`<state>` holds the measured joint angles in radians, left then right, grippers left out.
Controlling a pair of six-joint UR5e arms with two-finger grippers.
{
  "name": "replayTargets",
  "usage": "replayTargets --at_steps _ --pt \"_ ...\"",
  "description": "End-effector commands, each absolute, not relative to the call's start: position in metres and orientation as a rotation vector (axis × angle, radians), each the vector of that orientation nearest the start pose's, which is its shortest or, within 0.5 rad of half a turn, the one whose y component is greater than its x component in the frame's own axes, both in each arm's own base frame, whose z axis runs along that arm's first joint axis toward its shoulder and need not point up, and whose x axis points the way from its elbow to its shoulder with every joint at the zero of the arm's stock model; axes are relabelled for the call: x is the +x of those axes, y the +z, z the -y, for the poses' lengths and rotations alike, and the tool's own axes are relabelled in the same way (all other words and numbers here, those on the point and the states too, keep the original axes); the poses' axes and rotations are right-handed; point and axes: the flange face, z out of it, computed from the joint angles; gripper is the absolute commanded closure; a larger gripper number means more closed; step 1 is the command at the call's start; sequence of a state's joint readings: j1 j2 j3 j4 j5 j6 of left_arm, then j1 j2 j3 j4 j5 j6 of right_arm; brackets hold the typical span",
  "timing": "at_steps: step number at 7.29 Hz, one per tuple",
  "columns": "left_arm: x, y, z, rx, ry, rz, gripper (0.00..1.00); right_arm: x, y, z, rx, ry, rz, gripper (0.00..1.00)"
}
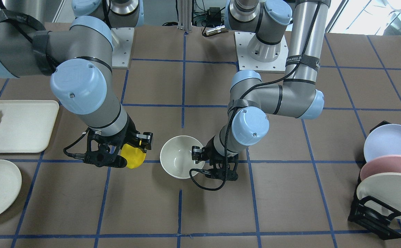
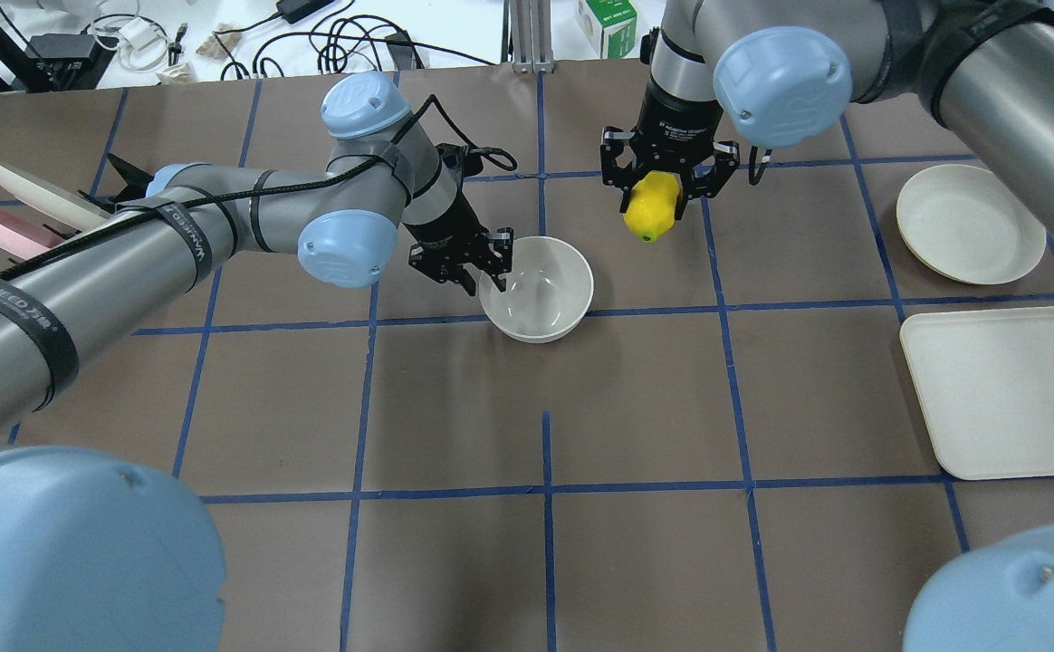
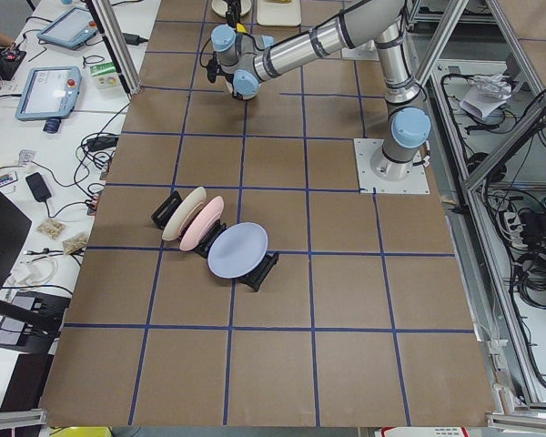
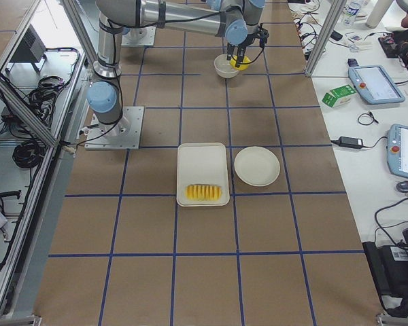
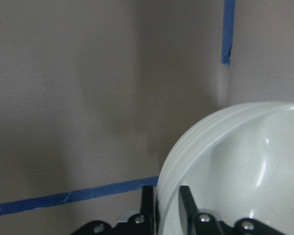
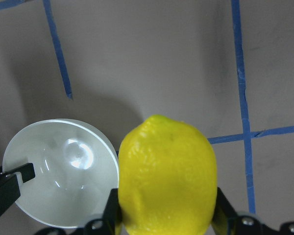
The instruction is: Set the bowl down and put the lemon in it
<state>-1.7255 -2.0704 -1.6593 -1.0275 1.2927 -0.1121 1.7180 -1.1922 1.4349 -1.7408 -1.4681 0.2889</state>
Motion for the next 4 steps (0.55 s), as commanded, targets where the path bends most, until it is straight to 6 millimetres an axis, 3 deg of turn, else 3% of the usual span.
replayTargets --at_steps 1,3,4 --pt "-0.230 0.242 0.605 0.012 0.047 -3.414 0.00 0.264 0.346 0.596 0.193 0.149 -3.050 1.00" --pt "-0.155 0.284 0.616 -0.091 -0.013 -3.420 0.00 0.294 0.330 0.591 0.142 0.149 -3.055 1.00" --pt "-0.136 0.313 0.611 -0.117 -0.004 -3.398 0.00 0.317 0.319 0.587 0.113 0.134 -3.055 1.00"
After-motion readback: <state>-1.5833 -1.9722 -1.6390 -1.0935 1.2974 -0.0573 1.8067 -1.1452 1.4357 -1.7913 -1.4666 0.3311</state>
